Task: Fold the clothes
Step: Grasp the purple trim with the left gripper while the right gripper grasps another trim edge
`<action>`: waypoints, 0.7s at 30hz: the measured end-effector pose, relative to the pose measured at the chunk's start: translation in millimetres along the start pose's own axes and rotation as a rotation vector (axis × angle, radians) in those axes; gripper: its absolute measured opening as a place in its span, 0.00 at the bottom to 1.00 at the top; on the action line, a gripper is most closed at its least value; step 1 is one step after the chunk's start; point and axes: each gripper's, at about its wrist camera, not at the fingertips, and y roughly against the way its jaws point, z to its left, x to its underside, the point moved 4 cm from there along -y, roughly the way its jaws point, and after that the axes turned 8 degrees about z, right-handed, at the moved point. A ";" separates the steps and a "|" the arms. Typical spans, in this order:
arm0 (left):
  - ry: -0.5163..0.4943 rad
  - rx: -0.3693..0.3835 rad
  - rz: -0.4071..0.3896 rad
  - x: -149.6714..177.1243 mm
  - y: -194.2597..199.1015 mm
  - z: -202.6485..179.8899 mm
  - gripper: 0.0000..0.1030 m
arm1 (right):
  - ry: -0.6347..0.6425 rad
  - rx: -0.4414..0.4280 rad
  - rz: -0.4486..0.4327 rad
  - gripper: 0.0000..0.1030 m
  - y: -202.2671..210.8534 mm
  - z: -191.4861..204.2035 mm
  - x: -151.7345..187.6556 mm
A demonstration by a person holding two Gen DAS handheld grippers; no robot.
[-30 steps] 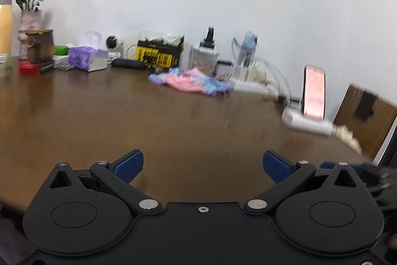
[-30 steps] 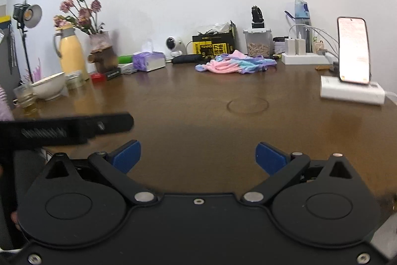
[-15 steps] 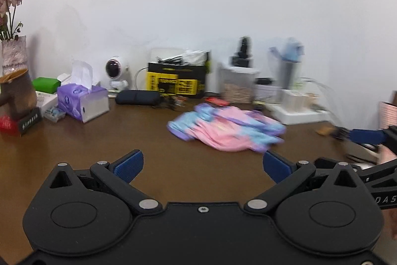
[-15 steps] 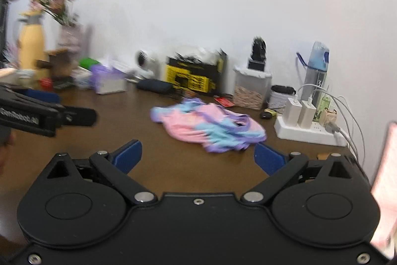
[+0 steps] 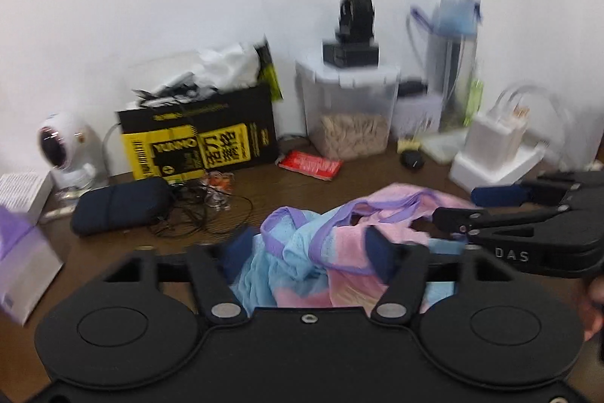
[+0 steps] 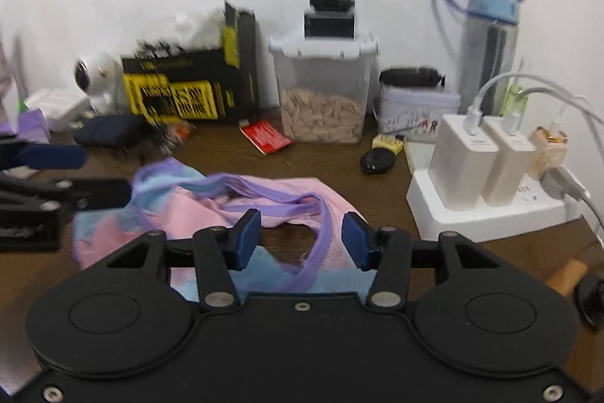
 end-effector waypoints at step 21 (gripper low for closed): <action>0.012 -0.006 -0.016 -7.0 -21.3 -7.4 0.05 | 0.020 -0.046 -0.059 0.06 9.9 -16.8 -28.1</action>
